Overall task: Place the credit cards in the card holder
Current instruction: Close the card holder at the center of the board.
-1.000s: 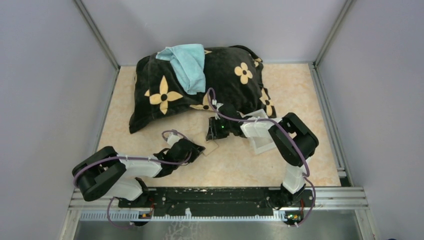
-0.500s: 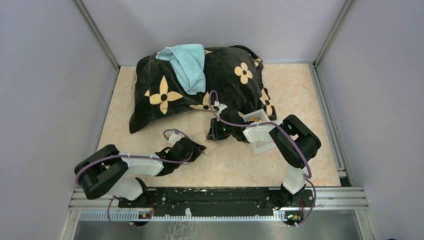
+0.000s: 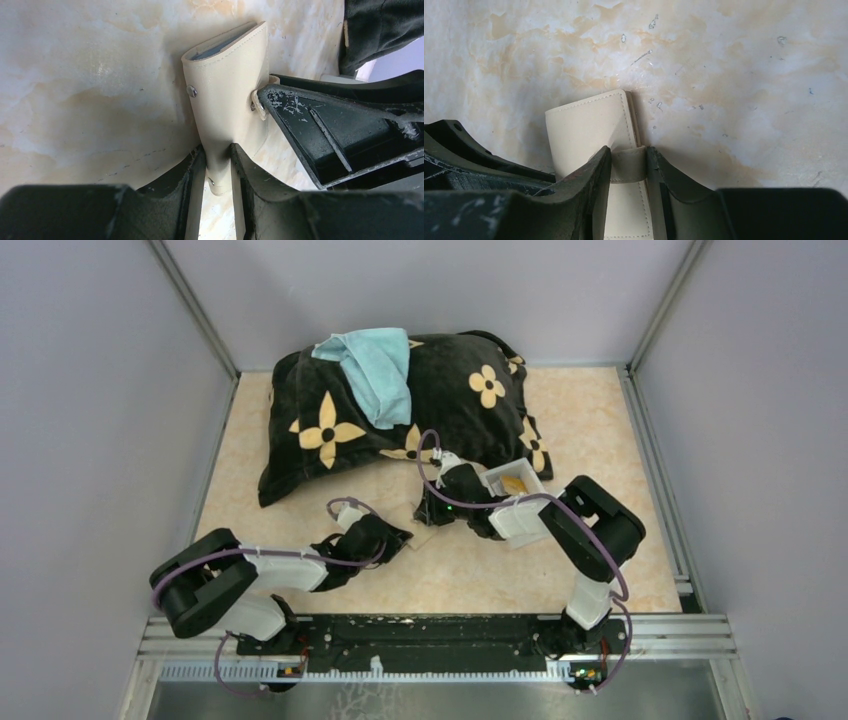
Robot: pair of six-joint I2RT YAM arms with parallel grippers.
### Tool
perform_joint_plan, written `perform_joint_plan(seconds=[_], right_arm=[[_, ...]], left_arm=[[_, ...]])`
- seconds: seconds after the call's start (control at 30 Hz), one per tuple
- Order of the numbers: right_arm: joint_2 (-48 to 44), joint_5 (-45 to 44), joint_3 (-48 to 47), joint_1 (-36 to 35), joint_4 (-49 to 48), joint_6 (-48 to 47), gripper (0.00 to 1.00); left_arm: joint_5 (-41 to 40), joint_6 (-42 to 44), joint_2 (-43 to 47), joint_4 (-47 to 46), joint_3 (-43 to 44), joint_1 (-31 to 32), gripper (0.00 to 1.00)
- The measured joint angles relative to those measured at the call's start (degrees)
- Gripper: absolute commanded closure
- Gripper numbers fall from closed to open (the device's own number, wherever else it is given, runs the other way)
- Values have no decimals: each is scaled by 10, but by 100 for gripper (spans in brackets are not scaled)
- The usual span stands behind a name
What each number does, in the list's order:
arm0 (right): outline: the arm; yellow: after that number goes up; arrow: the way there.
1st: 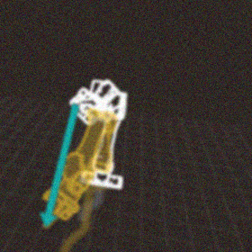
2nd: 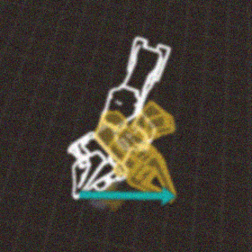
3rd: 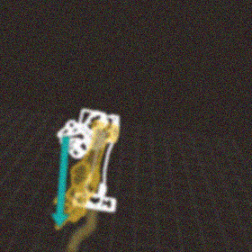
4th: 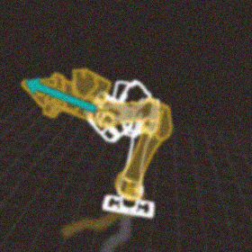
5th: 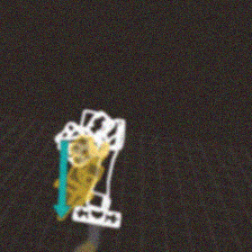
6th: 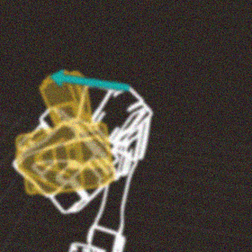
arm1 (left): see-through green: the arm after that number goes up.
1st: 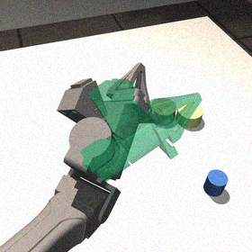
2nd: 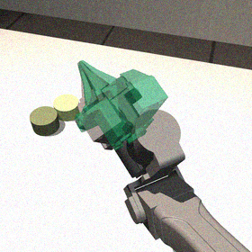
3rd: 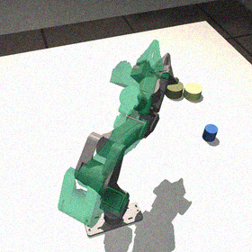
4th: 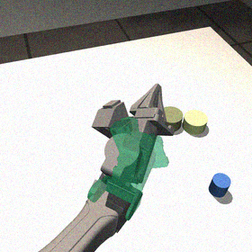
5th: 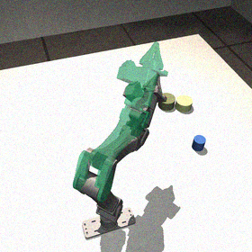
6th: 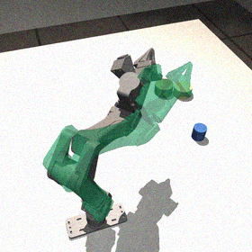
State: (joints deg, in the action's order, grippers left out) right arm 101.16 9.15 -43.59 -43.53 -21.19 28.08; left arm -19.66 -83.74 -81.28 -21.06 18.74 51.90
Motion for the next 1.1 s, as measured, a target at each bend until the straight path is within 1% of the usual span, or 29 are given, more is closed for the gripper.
perform_joint_plan(seconds=[0.27, 0.47, 0.57, 0.67, 0.83, 1.1], right_arm=[[-12, -44, 42, -12, -60, 0, 68], [-20, -90, 61, -28, -87, -6, 68], [-22, -122, 68, -41, -98, -12, 69], [-24, -162, 72, -59, -104, -20, 69], [-24, -234, 76, -92, -114, -29, 72], [-1, -335, 75, -135, -147, -36, 72]], left_arm=[[2, 0, -4, 7, 8, -1, 66], [3, 3, -10, 24, 21, -2, 66], [5, 6, -12, 36, 30, -2, 67], [5, 9, -13, 48, 37, -2, 69], [6, 11, -14, 68, 47, -2, 70], [8, 11, -16, 68, 48, -2, 71]])
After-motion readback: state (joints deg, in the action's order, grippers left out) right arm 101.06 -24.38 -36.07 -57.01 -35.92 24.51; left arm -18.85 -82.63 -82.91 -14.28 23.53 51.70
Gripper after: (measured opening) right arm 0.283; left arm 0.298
